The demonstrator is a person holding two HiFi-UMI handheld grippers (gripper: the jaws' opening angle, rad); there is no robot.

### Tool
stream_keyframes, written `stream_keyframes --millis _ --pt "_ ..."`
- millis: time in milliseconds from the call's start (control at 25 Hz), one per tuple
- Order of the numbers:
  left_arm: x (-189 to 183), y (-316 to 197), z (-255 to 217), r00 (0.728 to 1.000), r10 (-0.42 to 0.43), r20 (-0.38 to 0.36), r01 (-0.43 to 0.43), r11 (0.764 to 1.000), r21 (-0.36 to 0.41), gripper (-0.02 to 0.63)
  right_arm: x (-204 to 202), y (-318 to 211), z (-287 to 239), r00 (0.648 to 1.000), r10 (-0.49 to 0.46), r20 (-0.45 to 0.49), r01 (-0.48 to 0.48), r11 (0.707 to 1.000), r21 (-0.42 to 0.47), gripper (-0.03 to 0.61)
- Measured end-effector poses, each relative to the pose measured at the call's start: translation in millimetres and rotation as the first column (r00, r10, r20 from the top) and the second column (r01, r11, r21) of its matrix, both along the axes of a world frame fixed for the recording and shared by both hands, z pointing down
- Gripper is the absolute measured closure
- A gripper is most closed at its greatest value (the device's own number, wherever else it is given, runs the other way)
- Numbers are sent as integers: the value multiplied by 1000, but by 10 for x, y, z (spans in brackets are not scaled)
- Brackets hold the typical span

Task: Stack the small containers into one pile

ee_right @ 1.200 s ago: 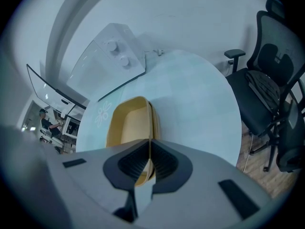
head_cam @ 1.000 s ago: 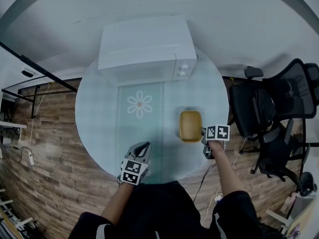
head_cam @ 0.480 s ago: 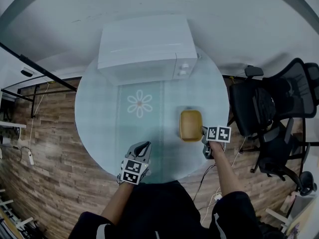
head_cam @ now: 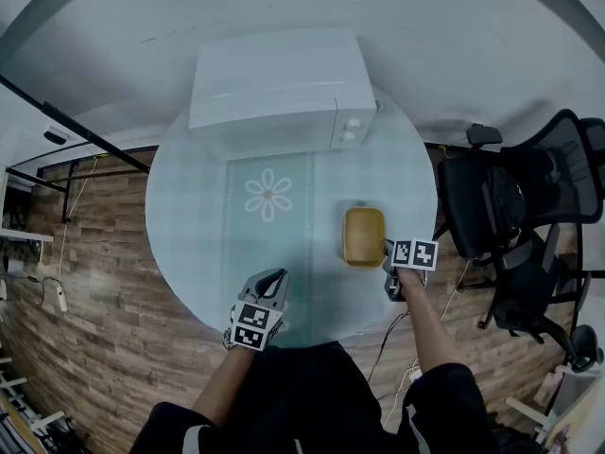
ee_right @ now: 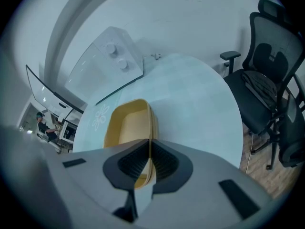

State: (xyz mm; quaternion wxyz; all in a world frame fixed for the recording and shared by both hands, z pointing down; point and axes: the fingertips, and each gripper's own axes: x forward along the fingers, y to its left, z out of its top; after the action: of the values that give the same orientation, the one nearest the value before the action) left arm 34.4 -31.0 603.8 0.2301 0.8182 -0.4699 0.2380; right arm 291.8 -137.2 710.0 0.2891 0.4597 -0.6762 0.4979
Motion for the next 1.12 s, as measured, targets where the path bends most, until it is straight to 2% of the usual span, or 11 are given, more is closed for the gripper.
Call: stream_keyframes --millis 200,280,440,600,680,800,880,1000,1120 --pt "18 66 -7 1000 6 -1 -6 1000 5 589 -6 -41 -69 999 24 35 -26 997 66 540" --pt "17 94 -15 1000 16 -2 -16 1000 9 589 0 -49 -120 998 46 40 -50 994 102 486" --pt "21 149 -56 999 49 -8 -49 999 10 589 74 8 -334 991 131 24 -133 969 208 474" --pt "-16 129 -143 997 72 -33 -71 997 39 589 33 205 -584 981 190 27 -189 937 294 528" --pt "-44 134 -200 996 81 -40 -78 995 56 589 -89 356 -700 984 175 27 -174 924 340 550" --pt "-89 171 -301 995 89 -51 -85 993 82 589 -371 622 -885 992 128 4 -118 904 410 554" --pt "-120 205 -365 994 95 -57 -89 991 103 589 -564 794 -1002 993 120 15 -115 891 439 555" --pt "-172 274 -438 993 104 -63 -95 987 130 589 -834 993 -1236 992 120 32 -119 849 515 555" --pt "-234 351 -493 992 105 -69 -94 985 147 589 -1143 1152 -1524 997 73 3 -59 781 621 555"
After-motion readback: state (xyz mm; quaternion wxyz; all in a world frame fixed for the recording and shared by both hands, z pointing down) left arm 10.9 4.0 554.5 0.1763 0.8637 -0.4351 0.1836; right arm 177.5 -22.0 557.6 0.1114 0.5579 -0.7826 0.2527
